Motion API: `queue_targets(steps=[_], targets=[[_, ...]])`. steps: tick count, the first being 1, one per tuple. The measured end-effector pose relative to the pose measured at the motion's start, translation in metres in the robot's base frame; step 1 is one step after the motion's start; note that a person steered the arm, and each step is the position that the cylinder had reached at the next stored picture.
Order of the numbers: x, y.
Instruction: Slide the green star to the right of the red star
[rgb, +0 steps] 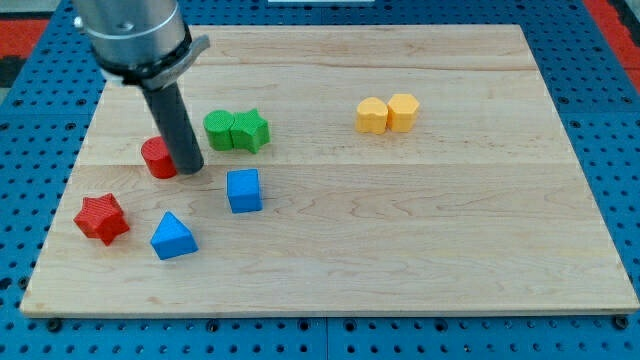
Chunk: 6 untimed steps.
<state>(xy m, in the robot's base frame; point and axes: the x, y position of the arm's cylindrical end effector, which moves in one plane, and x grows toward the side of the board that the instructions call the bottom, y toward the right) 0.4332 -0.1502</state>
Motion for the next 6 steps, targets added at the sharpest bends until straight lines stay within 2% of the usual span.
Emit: queue_targets(steps=[1,2,3,4,5,6], targets=[[-0.03,0.011],[-0.035,-0.004],[-0.015,-0.018],[-0.01,-0.005],[0.0,0.139],[-0.042,0.194]])
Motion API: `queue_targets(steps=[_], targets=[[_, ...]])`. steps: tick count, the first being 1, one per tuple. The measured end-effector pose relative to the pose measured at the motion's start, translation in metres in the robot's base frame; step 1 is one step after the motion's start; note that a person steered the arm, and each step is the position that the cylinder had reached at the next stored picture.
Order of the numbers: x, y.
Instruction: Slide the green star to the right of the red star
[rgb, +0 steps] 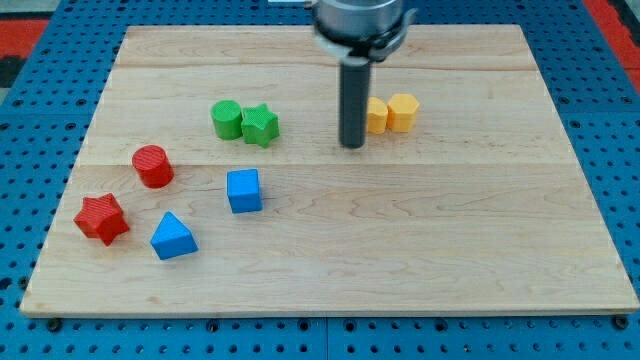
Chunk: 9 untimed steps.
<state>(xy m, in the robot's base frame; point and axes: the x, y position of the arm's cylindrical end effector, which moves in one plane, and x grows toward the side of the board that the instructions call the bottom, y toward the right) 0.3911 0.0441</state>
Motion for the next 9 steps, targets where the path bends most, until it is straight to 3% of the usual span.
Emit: queue_targets(steps=[2,3,4,5,6,7,8,9], targets=[[-0.014,-0.111],[-0.02,-0.131],[-0.041,-0.133],[0.018,-0.148],[0.027,-0.154],[-0.001,-0.1],[0.043,-0.053],[0.076,-0.083]])
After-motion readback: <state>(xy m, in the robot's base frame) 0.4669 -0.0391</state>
